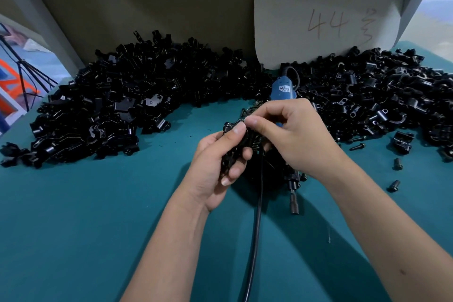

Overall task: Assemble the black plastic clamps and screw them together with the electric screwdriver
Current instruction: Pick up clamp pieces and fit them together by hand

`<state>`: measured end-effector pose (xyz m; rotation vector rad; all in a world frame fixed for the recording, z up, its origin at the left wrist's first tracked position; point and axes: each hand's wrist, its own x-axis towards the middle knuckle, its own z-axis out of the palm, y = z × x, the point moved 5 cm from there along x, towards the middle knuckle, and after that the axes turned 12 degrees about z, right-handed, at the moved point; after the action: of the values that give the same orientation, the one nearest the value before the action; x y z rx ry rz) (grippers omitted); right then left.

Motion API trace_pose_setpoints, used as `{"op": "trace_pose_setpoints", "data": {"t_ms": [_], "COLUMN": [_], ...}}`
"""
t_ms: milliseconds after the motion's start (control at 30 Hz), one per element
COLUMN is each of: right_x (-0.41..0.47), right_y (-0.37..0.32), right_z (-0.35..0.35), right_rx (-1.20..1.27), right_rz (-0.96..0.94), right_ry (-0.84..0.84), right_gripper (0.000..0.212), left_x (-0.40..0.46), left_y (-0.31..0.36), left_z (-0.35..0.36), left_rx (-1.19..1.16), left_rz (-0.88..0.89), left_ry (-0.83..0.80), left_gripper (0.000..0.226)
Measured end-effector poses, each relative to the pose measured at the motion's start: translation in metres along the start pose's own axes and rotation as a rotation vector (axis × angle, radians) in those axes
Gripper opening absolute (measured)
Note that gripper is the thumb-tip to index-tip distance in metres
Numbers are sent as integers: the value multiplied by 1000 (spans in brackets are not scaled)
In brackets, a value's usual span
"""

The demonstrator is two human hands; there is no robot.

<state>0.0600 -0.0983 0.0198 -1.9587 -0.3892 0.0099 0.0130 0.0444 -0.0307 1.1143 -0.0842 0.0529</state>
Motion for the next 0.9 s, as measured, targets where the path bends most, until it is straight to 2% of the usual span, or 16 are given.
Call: {"op": "trace_pose_setpoints", "data": {"t_ms": [233, 433, 567, 667, 733, 833, 900], "right_x": [6, 7, 3, 1, 2, 3, 3], "right_y": [11, 12, 8, 9, 12, 15, 14], "right_z": [1, -2, -1, 0, 1, 5, 4], "right_rx": [219, 408, 515, 578, 560, 446, 418], "right_rz": [13, 0, -33, 37, 100, 125, 127], "right_ry": [-58, -58, -143, -193, -155, -99, -98], "right_gripper": [3, 14, 22, 24, 12, 23, 22], "left_x": [1, 0, -1, -1, -1, -1, -2], "left_y": [-5, -5, -2, 0, 1, 1, 1], "left_z": [2, 4, 3, 3, 4, 6, 6], "left_rx": [-64, -100, -197, -194, -159, -110, -99], "left_rz": [-25, -33, -43, -32, -21, -10, -11], "left_ry": [-30, -54, -93, -89, -91, -100, -99], "left_gripper": [35, 37, 38, 33, 33, 35, 35]}}
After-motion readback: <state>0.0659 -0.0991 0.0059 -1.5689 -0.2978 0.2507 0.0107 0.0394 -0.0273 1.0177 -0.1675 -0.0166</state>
